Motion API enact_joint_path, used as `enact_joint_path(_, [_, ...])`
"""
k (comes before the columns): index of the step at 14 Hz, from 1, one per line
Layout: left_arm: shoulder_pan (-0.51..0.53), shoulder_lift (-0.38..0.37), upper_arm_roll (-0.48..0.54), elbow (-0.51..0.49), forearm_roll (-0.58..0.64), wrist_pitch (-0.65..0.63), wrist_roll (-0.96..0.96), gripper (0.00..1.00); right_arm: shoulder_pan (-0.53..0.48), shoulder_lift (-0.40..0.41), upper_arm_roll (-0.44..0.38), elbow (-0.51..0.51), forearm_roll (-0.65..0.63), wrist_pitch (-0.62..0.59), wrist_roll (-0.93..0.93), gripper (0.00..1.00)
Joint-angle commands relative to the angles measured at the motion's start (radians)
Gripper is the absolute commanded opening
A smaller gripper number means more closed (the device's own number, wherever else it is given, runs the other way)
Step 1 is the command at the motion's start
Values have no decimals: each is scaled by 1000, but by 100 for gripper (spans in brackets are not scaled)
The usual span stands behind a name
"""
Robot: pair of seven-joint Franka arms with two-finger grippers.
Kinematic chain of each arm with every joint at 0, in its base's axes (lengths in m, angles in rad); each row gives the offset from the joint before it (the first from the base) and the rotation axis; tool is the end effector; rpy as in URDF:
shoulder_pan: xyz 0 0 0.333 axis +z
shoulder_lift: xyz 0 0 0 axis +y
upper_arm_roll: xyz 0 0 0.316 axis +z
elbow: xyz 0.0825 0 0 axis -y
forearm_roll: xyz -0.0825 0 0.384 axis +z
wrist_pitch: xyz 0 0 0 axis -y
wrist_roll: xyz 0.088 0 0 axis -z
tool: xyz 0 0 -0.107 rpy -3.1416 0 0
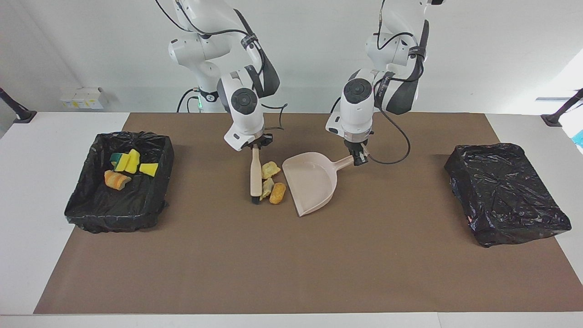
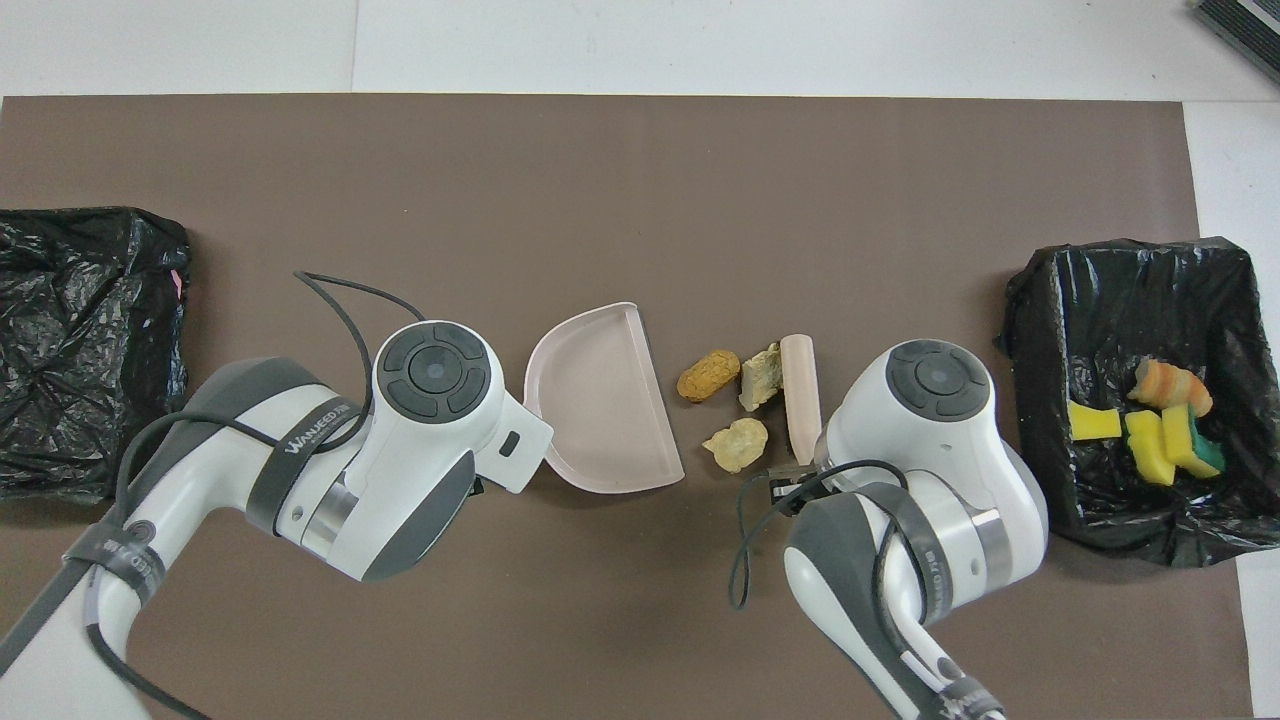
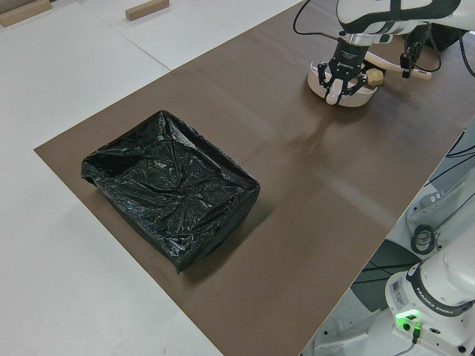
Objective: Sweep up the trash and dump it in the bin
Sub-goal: 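Brush the scraps into the dustpan held by the left gripper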
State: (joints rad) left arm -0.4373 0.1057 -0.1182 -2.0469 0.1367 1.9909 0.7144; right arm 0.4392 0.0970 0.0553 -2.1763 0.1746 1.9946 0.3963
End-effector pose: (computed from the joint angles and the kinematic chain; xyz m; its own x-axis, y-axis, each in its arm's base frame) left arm 0.4734 -0.2829 0.3774 0.2255 -0.9556 -0.1895 -0.9715 -0.2352 0.0299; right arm 0.4482 0.2536 0.3281 0.9502 0.0072 -0.3116 0.0013 -0.9998 -0.0191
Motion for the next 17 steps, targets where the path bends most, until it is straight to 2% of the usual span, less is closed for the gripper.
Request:
enact_joint_path(1, [-11, -35, 12, -38, -16, 29, -13, 0, 62, 69, 4, 90, 123, 15, 54, 0])
enact_joint_path(6, [43, -27, 15, -32, -40, 42, -1, 0, 101, 102, 6, 174, 267, 67, 88, 0])
enact_joint_path(8, [61, -21, 17, -30, -100, 61, -1, 0, 109, 90, 3, 182, 256, 50, 91, 0])
enact_joint_path(9, [83, -17, 17, -30, -123, 74, -1, 0, 99, 73, -3, 185, 255, 3, 99, 0])
enact_joint_path(13, [123, -12, 19, -30, -169, 101, -12, 0, 56, -25, -17, 190, 169, -97, 104, 0])
enact_joint_path(17, [213, -55, 20, -12, -170, 98, -42, 0, 46, -46, -9, 222, 69, -152, 111, 0])
